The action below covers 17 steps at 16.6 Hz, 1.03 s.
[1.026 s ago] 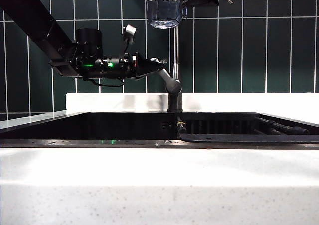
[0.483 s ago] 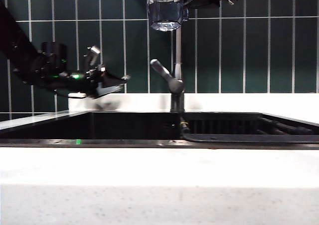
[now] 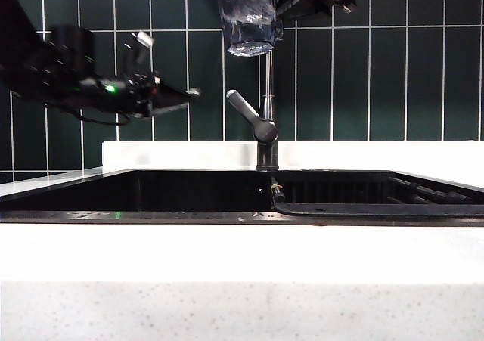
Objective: Pick up the mug next to the sink, go to the faucet to get some water, pour the water into the sink, and finally put the mug back to its place.
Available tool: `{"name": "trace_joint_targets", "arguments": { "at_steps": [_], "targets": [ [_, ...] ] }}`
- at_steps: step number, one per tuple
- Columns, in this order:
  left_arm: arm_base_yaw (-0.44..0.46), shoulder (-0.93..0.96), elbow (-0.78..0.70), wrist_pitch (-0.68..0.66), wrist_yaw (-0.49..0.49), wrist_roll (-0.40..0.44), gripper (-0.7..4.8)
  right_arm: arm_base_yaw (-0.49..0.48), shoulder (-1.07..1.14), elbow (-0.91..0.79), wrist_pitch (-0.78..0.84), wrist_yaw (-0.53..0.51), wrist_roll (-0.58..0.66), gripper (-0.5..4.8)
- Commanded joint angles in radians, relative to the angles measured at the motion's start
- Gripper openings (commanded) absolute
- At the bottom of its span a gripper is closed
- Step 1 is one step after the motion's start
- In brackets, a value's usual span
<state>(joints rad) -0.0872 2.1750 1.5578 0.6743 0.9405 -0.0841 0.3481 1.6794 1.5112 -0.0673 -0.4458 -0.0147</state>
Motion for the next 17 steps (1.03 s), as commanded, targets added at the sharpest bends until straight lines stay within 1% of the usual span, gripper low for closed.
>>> {"name": "trace_joint_targets", "arguments": {
  "at_steps": [1, 2, 3, 7, 10, 13, 15, 16, 17],
  "targets": [
    [0.000, -0.119, -0.180, 0.111, -0.120, 0.023, 1.74, -0.002, -0.012, 0.006, 0.003, -0.002, 0.002, -0.05],
    [-0.001, -0.195, -0.282, 0.132, -0.187, 0.029, 1.74, -0.003, -0.014, 0.006, -0.011, -0.001, -0.024, -0.05],
    [-0.001, -0.243, -0.344, 0.154, -0.220, 0.028, 1.74, -0.003, -0.015, 0.005, -0.016, 0.000, -0.033, -0.05],
    [-0.001, -0.438, -0.509, 0.151, -0.268, 0.032, 1.74, -0.006, -0.017, 0.002, -0.018, 0.001, -0.066, -0.05],
    [0.000, -0.520, -0.560, 0.141, -0.268, 0.032, 1.74, -0.031, -0.074, -0.071, 0.026, 0.008, -0.068, -0.05],
    [-0.002, -0.568, -0.563, 0.063, -0.267, 0.032, 1.74, -0.068, -0.143, -0.150, 0.027, 0.018, -0.069, -0.05],
    [-0.007, -0.613, -0.578, 0.038, -0.269, 0.042, 1.74, -0.083, -0.210, -0.227, 0.031, 0.059, -0.093, -0.05],
    [-0.007, -0.658, -0.596, 0.010, -0.296, 0.051, 1.73, -0.089, -0.250, -0.272, 0.031, 0.085, -0.104, -0.05],
    [-0.007, -0.684, -0.605, -0.017, -0.312, 0.051, 1.73, -0.094, -0.262, -0.283, 0.023, 0.107, -0.115, -0.05]
  ]
}}
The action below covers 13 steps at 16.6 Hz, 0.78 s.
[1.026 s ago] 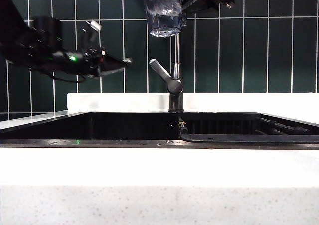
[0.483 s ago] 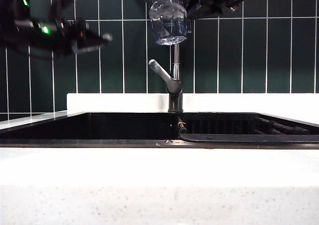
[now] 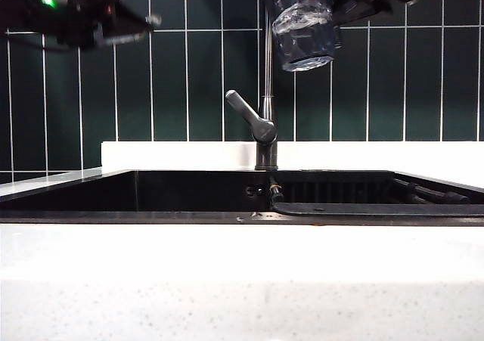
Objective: Pick up the mug next to the sink, go to the faucet to get some water, pour the water into the sink, and finally put the mug back to its place.
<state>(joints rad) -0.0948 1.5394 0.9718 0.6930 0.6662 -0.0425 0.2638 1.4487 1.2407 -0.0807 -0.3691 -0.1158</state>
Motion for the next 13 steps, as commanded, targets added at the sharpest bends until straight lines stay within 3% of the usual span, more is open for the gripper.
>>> {"name": "trace_joint_targets", "arguments": {
  "at_steps": [1, 4, 7, 10, 13],
  "targets": [
    [0.000, -0.070, -0.023, -0.064, -0.042, 0.011, 1.73, -0.010, -0.039, -0.016, 0.024, 0.043, -0.024, -0.05],
    [-0.019, -0.154, -0.023, -0.214, 0.048, 0.115, 1.73, -0.010, -0.052, -0.016, 0.006, 0.058, -0.047, -0.05],
    [-0.019, -0.206, -0.023, -0.268, 0.319, 0.106, 1.72, -0.010, -0.053, -0.016, -0.006, 0.072, -0.074, -0.05],
    [-0.019, -0.249, -0.023, -0.303, 0.440, 0.094, 1.72, -0.011, -0.060, -0.016, -0.059, 0.120, -0.135, -0.05],
    [-0.019, -0.257, -0.023, -0.332, 0.459, 0.090, 1.48, -0.011, -0.064, -0.016, -0.105, 0.179, -0.219, -0.05]
  ]
}}
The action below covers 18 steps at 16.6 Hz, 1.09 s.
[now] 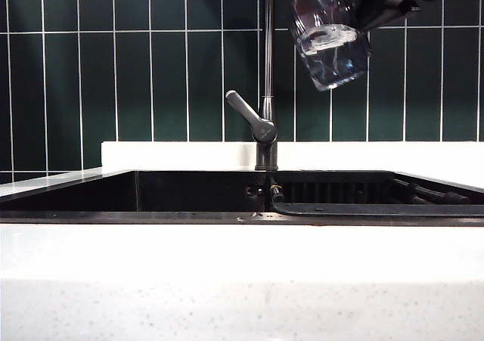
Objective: Pick up the mug next to the sink, go to the faucet to get some water, pour the water into the sink, and finally put the mug back to its place.
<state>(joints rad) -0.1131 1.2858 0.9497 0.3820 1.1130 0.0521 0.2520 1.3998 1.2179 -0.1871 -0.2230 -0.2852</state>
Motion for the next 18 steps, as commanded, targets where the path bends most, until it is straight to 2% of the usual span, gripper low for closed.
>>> {"name": "trace_joint_targets", "arguments": {
  "at_steps": [1, 7, 9, 16, 18],
  "targets": [
    [-0.001, -0.003, -0.001, -0.024, 0.019, -0.008, 1.48, 0.001, -0.018, 0.006, -0.015, 0.065, -0.084, -0.05],
    [-0.001, -0.003, -0.001, -0.029, 0.037, -0.028, 1.48, 0.002, -0.030, 0.007, -0.075, 0.188, -0.224, -0.05],
    [-0.002, -0.003, -0.001, -0.029, 0.041, -0.034, 1.48, 0.005, -0.038, 0.007, -0.098, 0.248, -0.318, -0.05],
    [-0.005, -0.003, -0.001, -0.030, 0.052, -0.053, 1.48, 0.011, -0.059, 0.008, -0.147, 0.333, -0.459, -0.05],
    [-0.006, -0.003, -0.001, -0.029, 0.051, -0.064, 1.47, 0.029, -0.068, 0.008, -0.160, 0.391, -0.536, -0.05]
  ]
}}
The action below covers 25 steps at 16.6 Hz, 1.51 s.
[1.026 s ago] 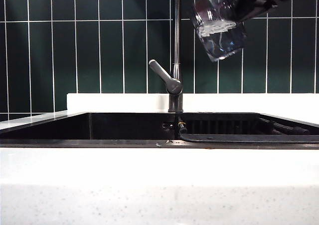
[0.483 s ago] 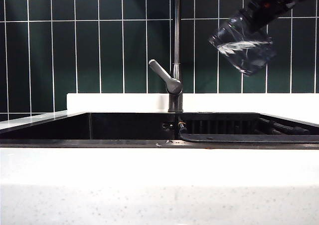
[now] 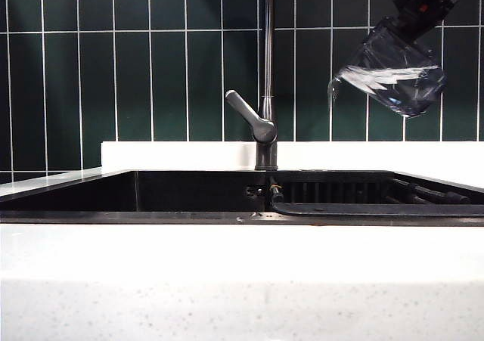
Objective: Pick up the mug next to the sink, go to the faucet to get some water, pour the water into the sink, and finally put the mug back to its place.
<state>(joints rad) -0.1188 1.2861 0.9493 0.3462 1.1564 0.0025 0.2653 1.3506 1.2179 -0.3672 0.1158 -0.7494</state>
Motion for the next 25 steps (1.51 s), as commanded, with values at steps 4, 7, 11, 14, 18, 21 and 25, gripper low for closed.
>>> {"name": "trace_joint_targets", "arguments": {
  "at_steps": [4, 7, 11, 14, 18, 21, 25],
  "targets": [
    [0.000, -0.004, 0.000, 0.006, 0.009, -0.019, 1.47, 0.053, -0.023, 0.008, 0.005, 0.114, -0.143, -0.05],
    [-0.015, -0.004, 0.000, 0.007, 0.008, -0.021, 1.47, 0.082, -0.023, 0.009, -0.002, 0.153, -0.177, -0.05],
    [-0.051, -0.004, 0.000, 0.008, 0.007, -0.019, 1.47, 0.108, -0.023, 0.010, -0.007, 0.217, -0.238, -0.05],
    [-0.073, -0.003, 0.000, 0.007, -0.009, -0.017, 1.47, 0.133, -0.023, 0.029, -0.055, 0.235, -0.277, -0.05],
    [-0.074, -0.003, 0.000, 0.007, -0.011, -0.018, 1.47, 0.142, -0.023, 0.061, -0.076, 0.279, -0.328, -0.05],
    [-0.074, -0.003, 0.000, 0.007, -0.011, -0.017, 1.47, 0.159, -0.023, 0.085, -0.108, 0.295, -0.374, -0.05],
    [-0.074, -0.002, 0.000, 0.007, -0.018, -0.010, 1.47, 0.172, -0.023, 0.089, -0.143, 0.315, -0.418, -0.05]
  ]
}}
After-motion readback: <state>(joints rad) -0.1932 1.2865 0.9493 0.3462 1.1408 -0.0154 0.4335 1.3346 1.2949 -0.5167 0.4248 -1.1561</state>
